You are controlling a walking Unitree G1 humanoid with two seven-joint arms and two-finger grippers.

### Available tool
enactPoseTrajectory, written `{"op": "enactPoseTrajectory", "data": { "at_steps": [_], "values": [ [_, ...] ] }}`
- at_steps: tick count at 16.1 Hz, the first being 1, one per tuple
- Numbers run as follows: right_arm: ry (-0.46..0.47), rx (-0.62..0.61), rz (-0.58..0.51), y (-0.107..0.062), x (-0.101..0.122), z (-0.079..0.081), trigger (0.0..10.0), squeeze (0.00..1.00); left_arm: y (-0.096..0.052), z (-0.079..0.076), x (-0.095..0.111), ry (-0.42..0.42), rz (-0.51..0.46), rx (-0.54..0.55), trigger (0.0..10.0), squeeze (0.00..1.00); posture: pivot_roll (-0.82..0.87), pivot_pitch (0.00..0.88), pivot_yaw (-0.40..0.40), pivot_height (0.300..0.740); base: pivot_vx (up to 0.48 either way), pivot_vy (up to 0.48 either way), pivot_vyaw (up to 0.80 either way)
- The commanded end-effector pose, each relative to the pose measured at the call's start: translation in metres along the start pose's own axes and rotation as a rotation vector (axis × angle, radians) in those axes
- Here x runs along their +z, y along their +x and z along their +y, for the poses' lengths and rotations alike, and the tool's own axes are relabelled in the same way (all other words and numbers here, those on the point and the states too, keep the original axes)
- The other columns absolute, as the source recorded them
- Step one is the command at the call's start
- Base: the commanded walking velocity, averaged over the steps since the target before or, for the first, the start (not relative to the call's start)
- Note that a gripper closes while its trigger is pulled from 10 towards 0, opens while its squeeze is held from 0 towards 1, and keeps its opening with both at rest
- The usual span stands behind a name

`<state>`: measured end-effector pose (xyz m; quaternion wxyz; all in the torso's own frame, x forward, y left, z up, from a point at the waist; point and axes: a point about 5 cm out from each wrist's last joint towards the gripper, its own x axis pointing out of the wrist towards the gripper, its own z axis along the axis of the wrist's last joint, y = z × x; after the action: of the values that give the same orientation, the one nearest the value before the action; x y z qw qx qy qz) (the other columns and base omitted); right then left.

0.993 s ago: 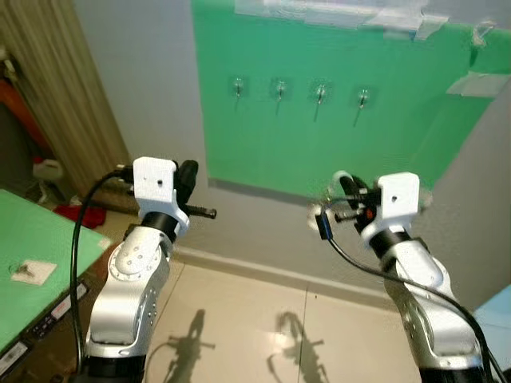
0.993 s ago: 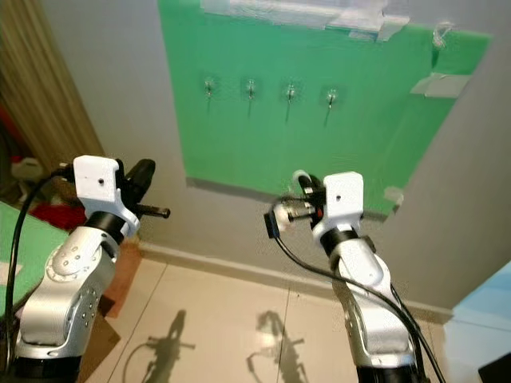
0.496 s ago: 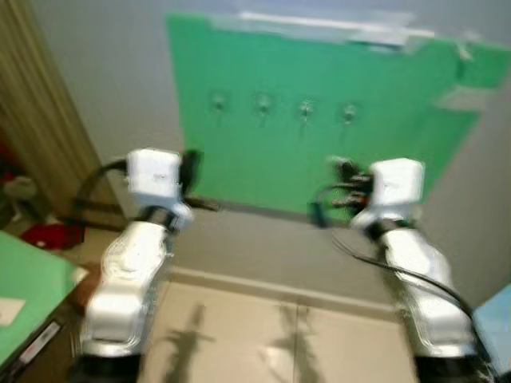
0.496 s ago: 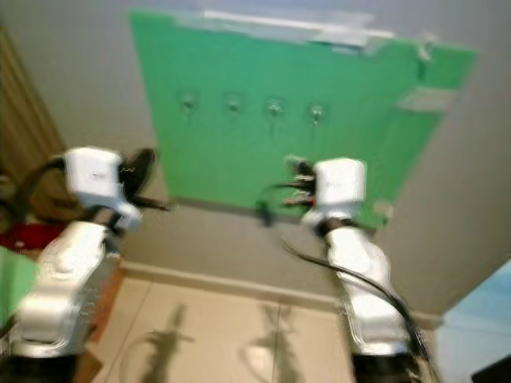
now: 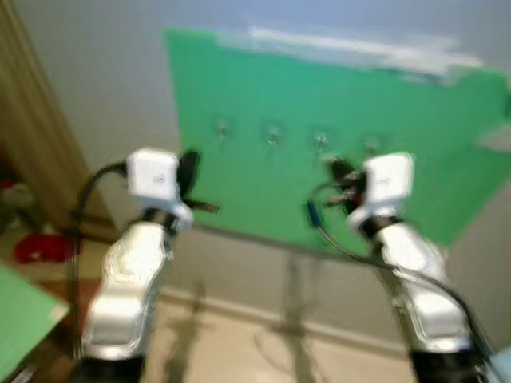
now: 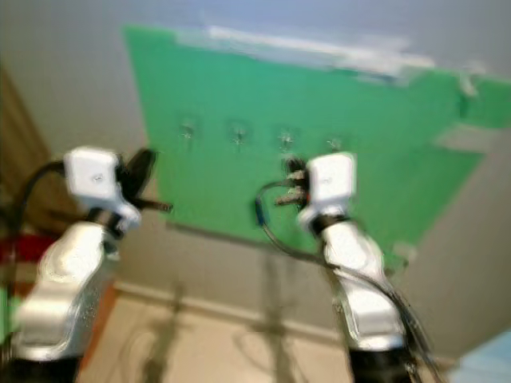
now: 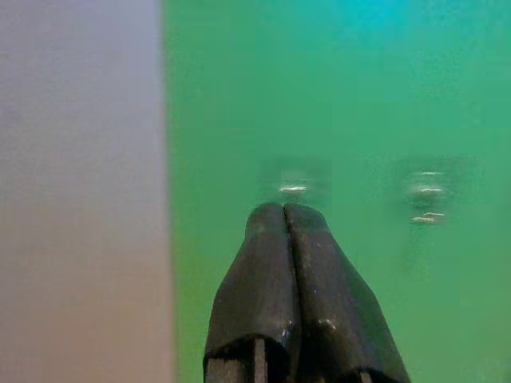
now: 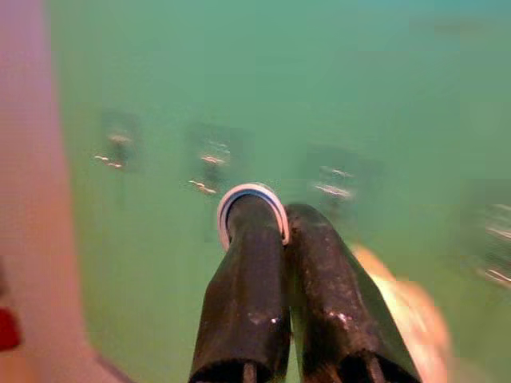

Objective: Hang keys on a hook

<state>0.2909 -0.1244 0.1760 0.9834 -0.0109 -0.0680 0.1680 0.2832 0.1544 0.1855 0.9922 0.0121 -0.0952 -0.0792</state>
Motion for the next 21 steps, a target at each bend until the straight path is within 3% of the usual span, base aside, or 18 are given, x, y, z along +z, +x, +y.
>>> {"op": "enactPoseTrajectory", "data": {
  "at_steps": [1, 7, 9, 16, 21],
  "values": [
    [-0.025, -0.009, -0.004, -0.001, 0.005, -0.008, 0.0, 0.00, 0.003, -0.007, 0.004, -0.010, -0.019, -0.022, 10.0, 0.00, -0.01, 0.000, -0.006, 0.740, 0.000, 0.000, 0.00],
    [-0.146, 0.093, 0.066, 0.002, -0.005, -0.008, 0.0, 0.00, 0.004, -0.006, 0.002, -0.013, -0.012, -0.021, 10.0, 0.00, -0.02, 0.000, -0.007, 0.740, 0.000, 0.000, 0.00],
    [-0.203, 0.144, 0.051, 0.015, 0.001, -0.008, 0.0, 0.00, 0.006, -0.003, 0.002, -0.009, -0.010, -0.016, 10.0, 0.00, -0.01, 0.000, -0.008, 0.740, 0.000, 0.000, 0.00],
    [-0.271, 0.172, 0.034, 0.043, 0.006, -0.017, 0.0, 0.00, 0.008, -0.002, 0.003, 0.005, -0.012, -0.011, 10.0, 0.00, 0.00, 0.000, -0.018, 0.740, 0.000, 0.000, 0.00],
    [-0.323, 0.237, -0.024, 0.061, 0.018, -0.012, 0.0, 0.00, 0.009, -0.001, 0.003, 0.007, -0.017, -0.012, 10.0, 0.00, 0.02, 0.000, -0.024, 0.740, 0.000, 0.000, 0.00]
  ]
}}
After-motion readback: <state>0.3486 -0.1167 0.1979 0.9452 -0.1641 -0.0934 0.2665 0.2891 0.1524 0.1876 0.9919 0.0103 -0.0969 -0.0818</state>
